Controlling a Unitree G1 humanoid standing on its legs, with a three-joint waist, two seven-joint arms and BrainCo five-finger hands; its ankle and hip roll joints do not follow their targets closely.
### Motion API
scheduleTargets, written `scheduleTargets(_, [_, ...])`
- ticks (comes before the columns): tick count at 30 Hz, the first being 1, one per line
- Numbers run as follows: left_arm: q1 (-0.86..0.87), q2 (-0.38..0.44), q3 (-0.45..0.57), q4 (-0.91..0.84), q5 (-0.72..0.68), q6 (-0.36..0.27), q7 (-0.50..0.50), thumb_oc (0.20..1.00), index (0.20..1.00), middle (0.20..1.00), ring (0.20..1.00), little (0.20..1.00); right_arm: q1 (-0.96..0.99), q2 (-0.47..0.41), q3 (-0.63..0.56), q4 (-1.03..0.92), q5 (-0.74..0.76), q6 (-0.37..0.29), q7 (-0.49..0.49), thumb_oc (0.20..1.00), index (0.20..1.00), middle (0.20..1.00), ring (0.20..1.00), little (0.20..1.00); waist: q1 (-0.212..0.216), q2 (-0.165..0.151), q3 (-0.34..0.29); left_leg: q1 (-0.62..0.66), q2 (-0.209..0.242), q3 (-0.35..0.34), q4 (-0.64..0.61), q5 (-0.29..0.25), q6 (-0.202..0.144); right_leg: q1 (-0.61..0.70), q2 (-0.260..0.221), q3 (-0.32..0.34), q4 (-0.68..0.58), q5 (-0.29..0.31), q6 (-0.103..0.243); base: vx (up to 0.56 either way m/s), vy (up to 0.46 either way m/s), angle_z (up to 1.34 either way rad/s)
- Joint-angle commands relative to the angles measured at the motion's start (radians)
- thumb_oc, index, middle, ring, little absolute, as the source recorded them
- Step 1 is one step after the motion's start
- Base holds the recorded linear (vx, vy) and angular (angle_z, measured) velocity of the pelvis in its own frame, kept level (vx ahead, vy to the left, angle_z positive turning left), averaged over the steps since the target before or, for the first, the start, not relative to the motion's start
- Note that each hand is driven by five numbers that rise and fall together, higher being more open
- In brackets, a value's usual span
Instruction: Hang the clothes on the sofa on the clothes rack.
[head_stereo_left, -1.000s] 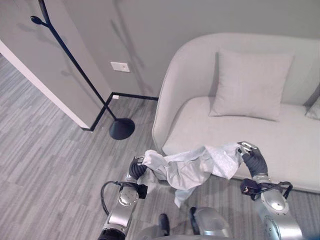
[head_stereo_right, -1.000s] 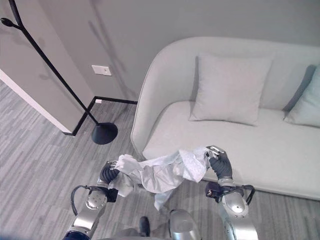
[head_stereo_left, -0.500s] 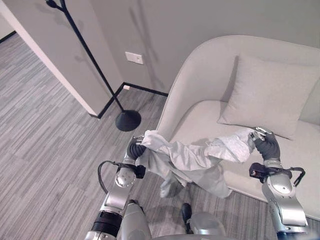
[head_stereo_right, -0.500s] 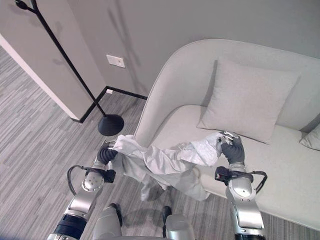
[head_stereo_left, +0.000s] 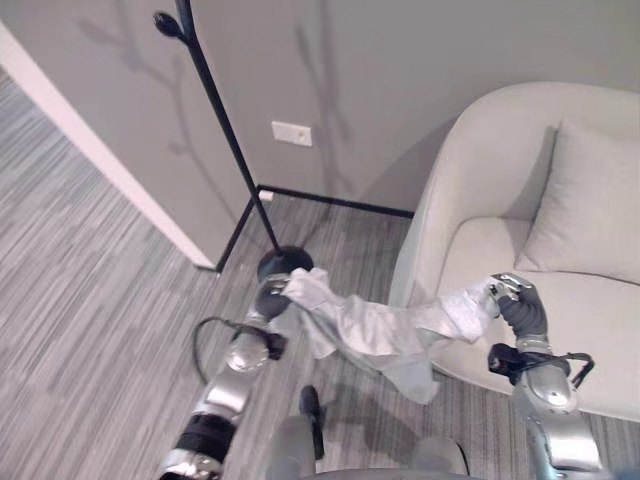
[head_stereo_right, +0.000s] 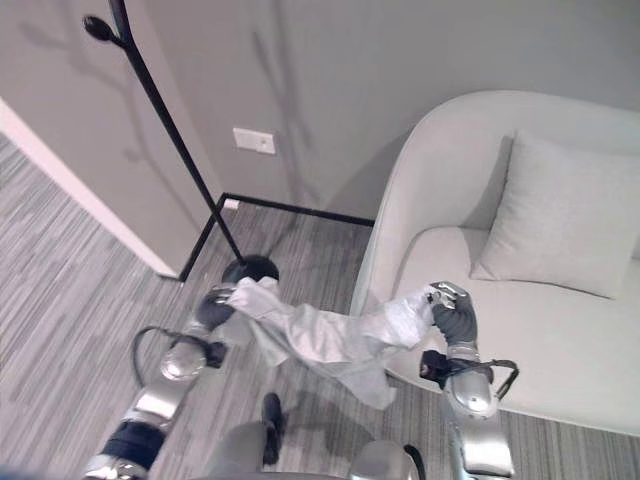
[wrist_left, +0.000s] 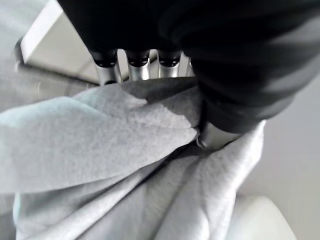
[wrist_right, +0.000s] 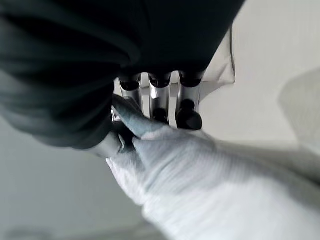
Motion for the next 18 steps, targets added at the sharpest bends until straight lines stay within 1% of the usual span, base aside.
scheduleTargets(1, [0.007, 0.009, 0.062, -0.118, 0.023, -0.080, 0.059, 0.200, 0.200, 0.200, 0.200, 0.200, -0.048, -0.083, -0.080, -0.008, -0.031, -0.082, -0.016, 0.200, 0.200, 0.200, 0.200, 0.200, -0.035, 0.021, -0.016, 0.147, 0.059, -0.047, -0.209, 0.015, -0.173, 0.092, 0.115, 0.002, 0.040, -0.085, 0.035, 0.10, 0.319, -0.24])
scheduleTargets(2, [0.018, 0.013, 0.075, -0.116, 0.034, -0.080, 0.066, 0.200, 0.200, 0.200, 0.200, 0.200, -0.043, -0.092, -0.086, -0.010, -0.038, -0.088, -0.022, 0.200, 0.200, 0.200, 0.200, 0.200, -0.046, 0.022, -0.021, 0.155, 0.036, -0.055, -0.209, -0.001, -0.166, 0.069, 0.172, 0.006, 0.058, -0.086, 0.040, 0.17, 0.475, -0.17])
scheduleTargets(3, [0.028, 0.015, 0.093, -0.117, 0.048, -0.082, 0.078, 0.200, 0.200, 0.200, 0.200, 0.200, -0.035, -0.100, -0.094, -0.012, -0.048, -0.096, -0.029, 0.200, 0.200, 0.200, 0.200, 0.200, -0.067, 0.018, -0.017, 0.177, 0.009, -0.062, -0.209, -0.023, -0.157, 0.023, 0.236, 0.013, 0.075, -0.092, 0.048, 0.17, 0.397, -0.06])
scheduleTargets(4, [0.038, 0.009, 0.108, -0.121, 0.051, -0.082, 0.089, 0.200, 0.200, 0.200, 0.200, 0.200, -0.028, -0.107, -0.097, -0.013, -0.052, -0.098, -0.035, 0.200, 0.200, 0.200, 0.200, 0.200, -0.088, 0.020, -0.010, 0.194, -0.010, -0.072, -0.209, -0.032, -0.151, -0.033, 0.291, 0.021, 0.085, -0.098, 0.054, 0.18, 0.346, 0.13])
scheduleTargets(5, [0.047, -0.004, 0.121, -0.121, 0.046, -0.082, 0.098, 0.200, 0.200, 0.200, 0.200, 0.200, -0.023, -0.108, -0.100, -0.014, -0.049, -0.101, -0.038, 0.200, 0.200, 0.200, 0.200, 0.200, -0.108, 0.021, -0.003, 0.211, -0.022, -0.077, -0.209, -0.035, -0.147, -0.075, 0.328, 0.022, 0.074, -0.102, 0.056, 0.18, 0.255, 0.37])
scheduleTargets(7, [0.065, -0.022, 0.146, -0.121, 0.039, -0.079, 0.122, 0.200, 0.200, 0.200, 0.200, 0.200, -0.013, -0.106, -0.098, -0.020, -0.045, -0.102, -0.043, 0.200, 0.200, 0.200, 0.200, 0.200, -0.140, 0.004, -0.005, 0.257, -0.063, -0.092, -0.209, -0.038, -0.132, -0.128, 0.388, 0.028, -0.031, -0.096, 0.046, 0.19, 0.149, 0.45])
scheduleTargets(8, [0.067, -0.022, 0.147, -0.122, 0.040, -0.078, 0.122, 0.200, 0.200, 0.200, 0.200, 0.200, -0.012, -0.105, -0.097, -0.021, -0.045, -0.102, -0.043, 0.200, 0.200, 0.200, 0.200, 0.200, -0.144, 0.004, 0.001, 0.260, -0.061, -0.095, -0.209, -0.032, -0.132, -0.117, 0.390, 0.025, -0.047, -0.083, 0.045, 0.16, 0.071, 0.09])
scheduleTargets(9, [0.076, -0.004, 0.157, -0.114, 0.056, -0.068, 0.147, 0.200, 0.200, 0.200, 0.200, 0.200, -0.003, -0.113, -0.105, -0.034, -0.070, -0.101, -0.057, 0.200, 0.200, 0.200, 0.200, 0.200, -0.146, -0.027, -0.001, 0.278, -0.079, -0.088, -0.209, -0.002, -0.129, -0.079, 0.388, 0.002, -0.172, -0.085, 0.032, 0.13, 0.031, 0.00])
scheduleTargets(10, [0.078, 0.000, 0.163, -0.109, 0.079, -0.073, 0.151, 0.200, 0.200, 0.200, 0.200, 0.200, 0.019, -0.125, -0.103, -0.014, -0.086, -0.109, -0.062, 0.200, 0.200, 0.200, 0.200, 0.200, -0.143, -0.037, -0.013, 0.304, -0.080, -0.083, -0.209, 0.000, -0.124, -0.052, 0.383, 0.015, -0.197, -0.076, 0.023, 0.14, 0.035, -0.07])
scheduleTargets(11, [0.053, -0.018, 0.163, -0.095, 0.076, -0.080, 0.159, 0.200, 0.200, 0.200, 0.200, 0.200, 0.015, -0.124, -0.103, -0.009, -0.079, -0.114, -0.065, 0.200, 0.200, 0.200, 0.200, 0.200, -0.144, -0.040, -0.016, 0.306, -0.074, -0.081, -0.142, 0.032, -0.126, -0.051, 0.374, 0.013, -0.200, -0.067, 0.020, 0.05, 0.003, 0.25])
scheduleTargets(13, [0.044, -0.029, 0.171, -0.133, 0.072, -0.086, 0.155, 0.200, 0.200, 0.200, 0.200, 0.200, 0.021, -0.137, -0.125, 0.001, -0.070, -0.111, -0.064, 0.200, 0.200, 0.200, 0.200, 0.200, -0.138, -0.057, -0.015, 0.262, -0.057, -0.083, 0.011, 0.024, -0.135, -0.033, 0.329, -0.015, -0.219, -0.054, 0.026, 0.02, 0.018, 0.49])
scheduleTargets(14, [0.042, -0.032, 0.187, -0.149, 0.076, -0.079, 0.162, 0.200, 0.200, 0.200, 0.200, 0.200, 0.005, -0.157, -0.119, 0.017, -0.088, -0.106, -0.070, 0.200, 0.200, 0.200, 0.200, 0.200, -0.126, -0.069, -0.003, 0.215, -0.056, -0.104, 0.102, 0.018, -0.140, -0.013, 0.303, -0.007, -0.234, -0.054, 0.020, 0.02, 0.030, 0.79])
scheduleTargets(15, [0.042, -0.032, 0.188, -0.151, 0.077, -0.078, 0.161, 0.200, 0.200, 0.200, 0.200, 0.200, 0.002, -0.157, -0.119, 0.019, -0.089, -0.106, -0.071, 0.200, 0.200, 0.200, 0.200, 0.200, -0.128, -0.068, -0.001, 0.207, -0.054, -0.105, 0.118, 0.011, -0.139, -0.012, 0.304, -0.008, -0.235, -0.052, 0.020, 0.05, 0.026, 0.50])
scheduleTargets(16, [0.032, -0.019, 0.214, -0.158, 0.089, -0.085, 0.178, 0.200, 0.200, 0.200, 0.200, 0.200, -0.006, -0.176, -0.131, 0.034, -0.132, -0.106, -0.085, 0.200, 0.200, 0.200, 0.200, 0.200, -0.107, -0.085, 0.003, 0.132, 0.017, -0.096, 0.123, -0.022, -0.127, 0.031, 0.266, 0.001, -0.275, -0.075, 0.028, 0.09, 0.049, 0.48])
scheduleTargets(17, [0.037, -0.006, 0.226, -0.158, 0.101, -0.087, 0.188, 0.200, 0.200, 0.200, 0.200, 0.200, 0.004, -0.183, -0.150, 0.032, -0.156, -0.112, -0.093, 0.200, 0.200, 0.200, 0.200, 0.200, -0.096, -0.081, -0.008, 0.125, 0.043, -0.081, 0.049, -0.032, -0.111, 0.043, 0.256, 0.004, -0.297, -0.074, 0.030, 0.19, 0.097, 0.10])
scheduleTargets(18, [0.034, 0.008, 0.240, -0.152, 0.114, -0.083, 0.208, 0.200, 0.200, 0.200, 0.200, 0.200, 0.013, -0.190, -0.169, 0.024, -0.178, -0.118, -0.098, 0.200, 0.200, 0.200, 0.200, 0.200, -0.089, -0.075, -0.024, 0.117, 0.059, -0.093, -0.012, -0.029, -0.106, 0.051, 0.251, 0.015, -0.304, -0.078, 0.030, 0.22, 0.119, 0.09])
